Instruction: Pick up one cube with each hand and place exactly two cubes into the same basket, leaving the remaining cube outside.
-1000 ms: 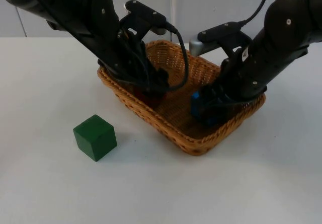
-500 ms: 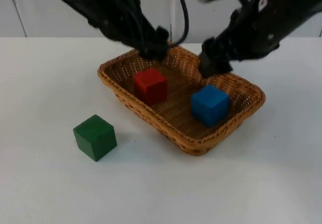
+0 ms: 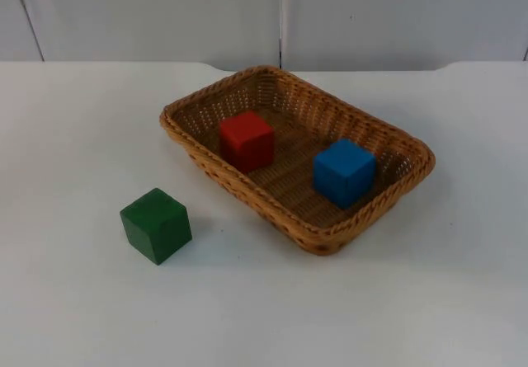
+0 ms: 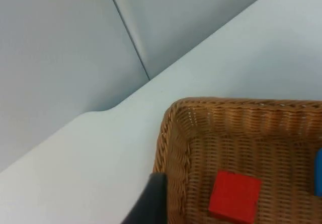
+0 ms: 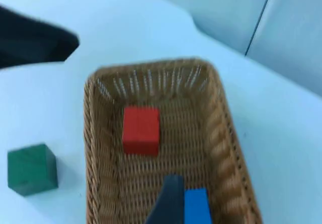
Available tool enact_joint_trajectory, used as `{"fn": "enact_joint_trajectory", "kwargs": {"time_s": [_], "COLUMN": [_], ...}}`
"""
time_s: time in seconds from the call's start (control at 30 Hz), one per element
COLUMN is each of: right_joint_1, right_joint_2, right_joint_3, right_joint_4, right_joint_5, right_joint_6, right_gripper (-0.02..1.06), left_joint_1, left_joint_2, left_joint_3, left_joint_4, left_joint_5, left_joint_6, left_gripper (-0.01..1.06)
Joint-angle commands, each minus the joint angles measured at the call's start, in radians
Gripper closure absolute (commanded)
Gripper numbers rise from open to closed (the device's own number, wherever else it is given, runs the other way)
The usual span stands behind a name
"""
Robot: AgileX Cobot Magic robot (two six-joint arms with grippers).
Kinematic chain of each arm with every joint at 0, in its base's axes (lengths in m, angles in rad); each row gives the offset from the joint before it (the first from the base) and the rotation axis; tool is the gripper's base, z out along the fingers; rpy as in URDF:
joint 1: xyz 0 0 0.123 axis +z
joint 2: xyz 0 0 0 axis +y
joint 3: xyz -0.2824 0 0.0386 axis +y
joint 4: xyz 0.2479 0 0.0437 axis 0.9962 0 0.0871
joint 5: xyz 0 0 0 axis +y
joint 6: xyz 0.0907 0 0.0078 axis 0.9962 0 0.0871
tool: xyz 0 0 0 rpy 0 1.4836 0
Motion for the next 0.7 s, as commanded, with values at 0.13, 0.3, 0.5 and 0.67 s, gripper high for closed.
{"fn": "enact_joint_trajectory", "kwargs": {"time_s": [0.13,0.3,0.5,0.67], "right_joint_1": [-0.001,-0.001,-0.001,-0.001], "right_joint_2": [-0.105,-0.164,-0.221,-0.257], "right_joint_3": [-0.007,-0.007,-0.007,-0.007], "right_joint_4": [-0.001,-0.001,-0.001,-0.001], "right_joint_5": [0.051,0.102,0.154,0.186], "right_joint_6": [0.005,0.005,0.005,0.005], "right_gripper": [0.31,0.31,0.31,0.31], "left_joint_1": [-0.004,-0.004,-0.004,-0.004], "left_joint_2": [-0.066,-0.096,-0.132,-0.181], "left_joint_3": [-0.005,-0.005,-0.005,-0.005], "left_joint_4": [-0.035,-0.054,-0.07,-0.095], "left_joint_5": [0.082,0.133,0.187,0.208], "left_joint_6": [-0.012,-0.012,-0.012,-0.007], "left_gripper": [0.15,0.15,0.15,0.15]}}
